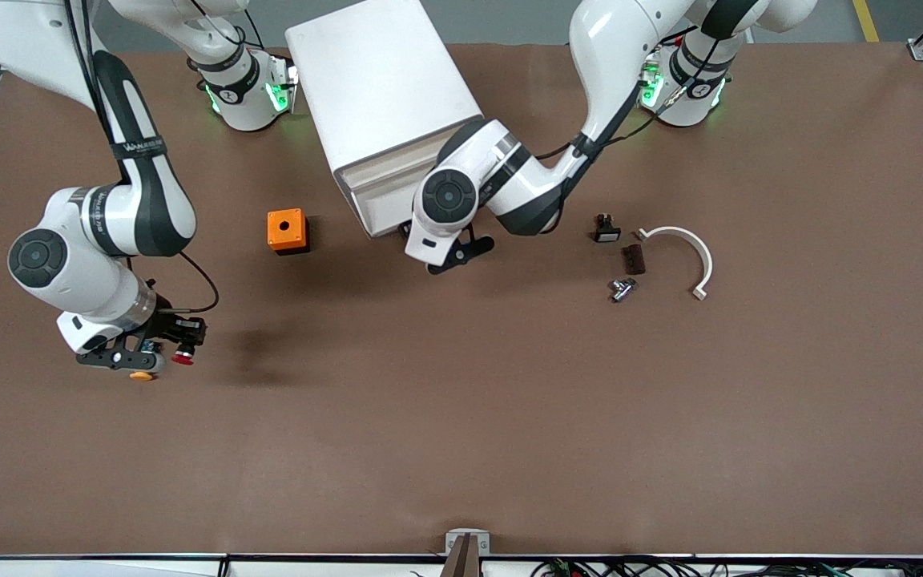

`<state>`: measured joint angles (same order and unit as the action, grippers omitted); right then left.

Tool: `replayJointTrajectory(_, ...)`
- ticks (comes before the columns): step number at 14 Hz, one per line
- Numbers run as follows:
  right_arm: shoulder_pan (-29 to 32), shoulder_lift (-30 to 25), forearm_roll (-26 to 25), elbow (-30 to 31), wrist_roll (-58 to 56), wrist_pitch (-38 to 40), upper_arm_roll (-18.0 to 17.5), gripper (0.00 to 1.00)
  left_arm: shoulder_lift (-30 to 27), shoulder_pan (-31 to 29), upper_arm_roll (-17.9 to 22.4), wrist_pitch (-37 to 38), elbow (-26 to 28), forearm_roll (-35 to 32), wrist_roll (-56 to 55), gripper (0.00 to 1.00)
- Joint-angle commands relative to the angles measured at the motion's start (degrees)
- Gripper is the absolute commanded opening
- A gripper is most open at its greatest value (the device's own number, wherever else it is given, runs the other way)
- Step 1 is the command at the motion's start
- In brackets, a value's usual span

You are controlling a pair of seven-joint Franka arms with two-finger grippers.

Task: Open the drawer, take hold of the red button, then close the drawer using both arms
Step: 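Carry the button with the right gripper while the left gripper shuts the drawer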

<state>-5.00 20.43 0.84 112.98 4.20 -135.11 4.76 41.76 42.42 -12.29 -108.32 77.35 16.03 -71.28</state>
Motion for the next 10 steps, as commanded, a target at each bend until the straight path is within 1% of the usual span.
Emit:
replayJointTrajectory(1,1.48,0.92,-0.49,1.02,-1.65,-2.25,-1.33,0.0,-3.0,0.29,-2.65,-0.57,4.03,-0.56,-4.72,1.0)
replayJointTrajectory(4,3.24,3.91,-0.4,1.02,-4.02,-5.94,-1.42,0.0,-2.83,2.48,-2.65,-0.75,4.12,-0.47,-8.86,1.0)
replayJointTrajectory(5,3.85,5.23,-0.4,1.02,-4.99,-7.78,-1.42,0.0,-3.09,2.75,-2.57,-0.66,4.12,-1.08,-10.96,1.0)
replayJointTrajectory(7,4.56,7.86,-0.22,0.84,-6.92,-11.22,-1.42,0.0,-3.44,1.96,-1.69,-0.57,4.03,-2.22,-11.33,1.0)
replayJointTrajectory(9,5.17,9.8,0.04,0.49,-7.02,-13.07,-1.42,0.0,-4.49,0.39,-0.55,-0.49,3.86,-8.52,-11.77,1.0)
replayJointTrajectory(10,5.44,10.42,0.13,0.05,-7.02,-13.08,-1.5,0.0,-5.45,-1.62,-0.55,-0.05,3.95,-11.6,-11.77,1.0)
